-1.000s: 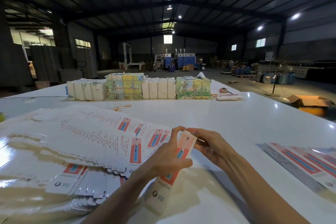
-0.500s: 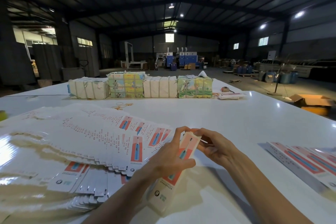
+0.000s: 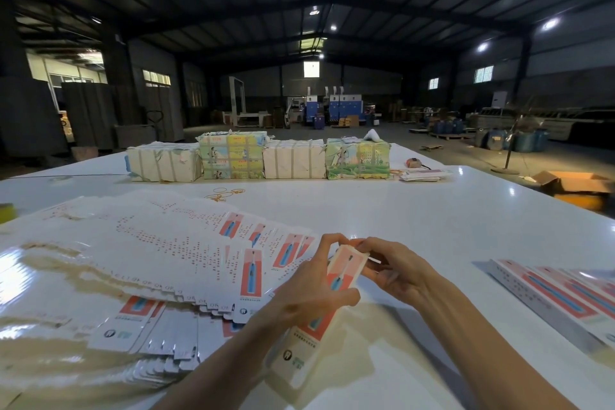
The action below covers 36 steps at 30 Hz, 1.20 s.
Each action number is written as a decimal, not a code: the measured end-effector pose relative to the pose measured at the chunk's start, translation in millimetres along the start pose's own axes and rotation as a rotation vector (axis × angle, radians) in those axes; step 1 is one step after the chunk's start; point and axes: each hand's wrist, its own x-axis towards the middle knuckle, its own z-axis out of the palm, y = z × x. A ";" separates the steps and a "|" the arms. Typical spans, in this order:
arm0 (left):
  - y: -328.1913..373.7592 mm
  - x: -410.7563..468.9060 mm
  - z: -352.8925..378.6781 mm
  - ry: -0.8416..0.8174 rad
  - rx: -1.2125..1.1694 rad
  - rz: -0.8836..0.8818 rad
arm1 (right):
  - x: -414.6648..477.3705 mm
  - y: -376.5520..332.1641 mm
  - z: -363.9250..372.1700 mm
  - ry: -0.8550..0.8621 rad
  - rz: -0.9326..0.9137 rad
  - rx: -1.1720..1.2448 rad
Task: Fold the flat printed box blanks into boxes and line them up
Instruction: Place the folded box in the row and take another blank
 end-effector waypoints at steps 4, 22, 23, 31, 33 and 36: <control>0.3 0.3 2.4 -0.033 -0.086 -0.019 | -1.9 1.7 1.8 -0.006 0.060 0.138; 9.0 -1.5 -2.6 -0.088 -0.053 -0.046 | 1.8 9.2 6.2 -0.010 -0.075 -0.041; 8.0 -1.0 -3.7 -0.076 -0.092 -0.045 | 1.7 9.2 6.8 -0.036 -0.079 -0.023; 5.9 5.3 -3.7 -0.003 -0.468 -0.098 | -7.1 20.0 18.4 -0.054 -0.433 -0.325; 3.4 6.8 -7.9 -0.022 -0.560 -0.170 | -5.9 21.6 19.5 -0.024 -0.477 -0.364; -4.7 10.9 -14.5 0.015 -0.551 -0.162 | -4.3 21.6 17.2 -0.040 -0.488 -0.402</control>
